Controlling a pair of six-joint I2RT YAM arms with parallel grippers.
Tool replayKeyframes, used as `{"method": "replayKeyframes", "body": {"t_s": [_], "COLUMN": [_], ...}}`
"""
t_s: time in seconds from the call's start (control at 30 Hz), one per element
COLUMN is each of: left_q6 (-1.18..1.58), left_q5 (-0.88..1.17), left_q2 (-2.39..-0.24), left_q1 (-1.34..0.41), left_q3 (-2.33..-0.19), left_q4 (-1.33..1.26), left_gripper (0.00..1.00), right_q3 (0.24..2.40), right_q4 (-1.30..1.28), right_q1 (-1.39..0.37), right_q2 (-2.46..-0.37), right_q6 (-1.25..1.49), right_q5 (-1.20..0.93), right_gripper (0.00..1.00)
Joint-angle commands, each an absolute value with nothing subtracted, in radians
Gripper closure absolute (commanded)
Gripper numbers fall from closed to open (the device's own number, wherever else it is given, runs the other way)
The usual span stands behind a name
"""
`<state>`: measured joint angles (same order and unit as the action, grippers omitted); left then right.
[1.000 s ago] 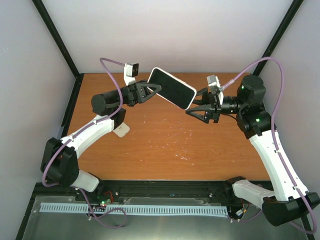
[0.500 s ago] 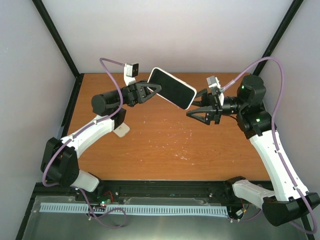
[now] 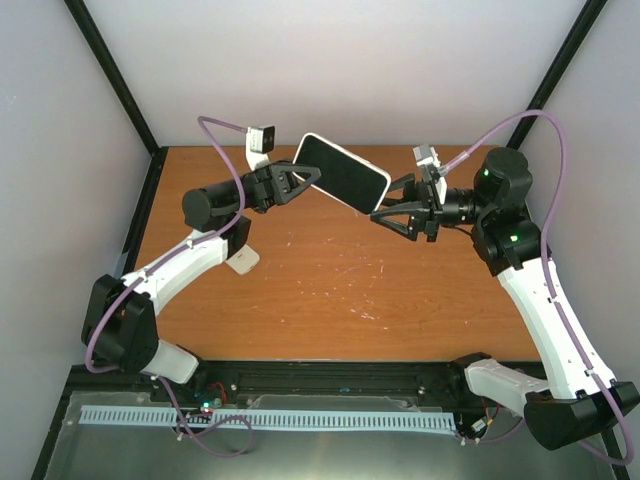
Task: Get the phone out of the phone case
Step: Remove the phone case from the phone.
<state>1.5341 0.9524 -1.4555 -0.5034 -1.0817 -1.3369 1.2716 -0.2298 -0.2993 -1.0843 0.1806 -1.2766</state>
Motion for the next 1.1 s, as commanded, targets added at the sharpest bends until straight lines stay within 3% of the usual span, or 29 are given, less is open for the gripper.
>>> {"method": "replayKeyframes", "body": {"t_s": [0.0,0.3,0.5,0.73,0.87,1.07], "left_q6": [1.551,1.813,1.669,1.674,1.649,1.538], "left_q5": [0.921,0.909,0.962,0.980,0.996,0.995], "left_q2": [-1.434,-1.536,-1.465,-1.454,-1.449,-1.414], "left_q1": [-0.508,-0.509,-0.522,-0.536,-0.543,-0.543], "left_q3": [-1.091,-1.133,-1.145,-1.157,-1.147,-1.123], "left_q4": [-1.400,-1.670,-1.491,-1.493,-1.454,-1.344], "left_gripper": [1.00,1.00,1.00,1.00,1.00,1.00], "right_q3": [1.287,1.279,1.308,1.336,1.347,1.344], "right_q4": [-0.250,-0.323,-0.283,-0.281,-0.262,-0.298], "right_q1": [-0.306,-0.305,-0.281,-0.157,-0.155,-0.156], "right_q2": [-1.090,-1.105,-1.121,-1.187,-1.199,-1.158], "right_q6": [0.149,0.067,0.177,0.326,0.340,0.280], "right_q5": [-1.220,-1.100,-1.011,-0.928,-0.935,-1.003], "right_gripper": [0.50,0.62,0.64,0.69,0.67,0.56]}}
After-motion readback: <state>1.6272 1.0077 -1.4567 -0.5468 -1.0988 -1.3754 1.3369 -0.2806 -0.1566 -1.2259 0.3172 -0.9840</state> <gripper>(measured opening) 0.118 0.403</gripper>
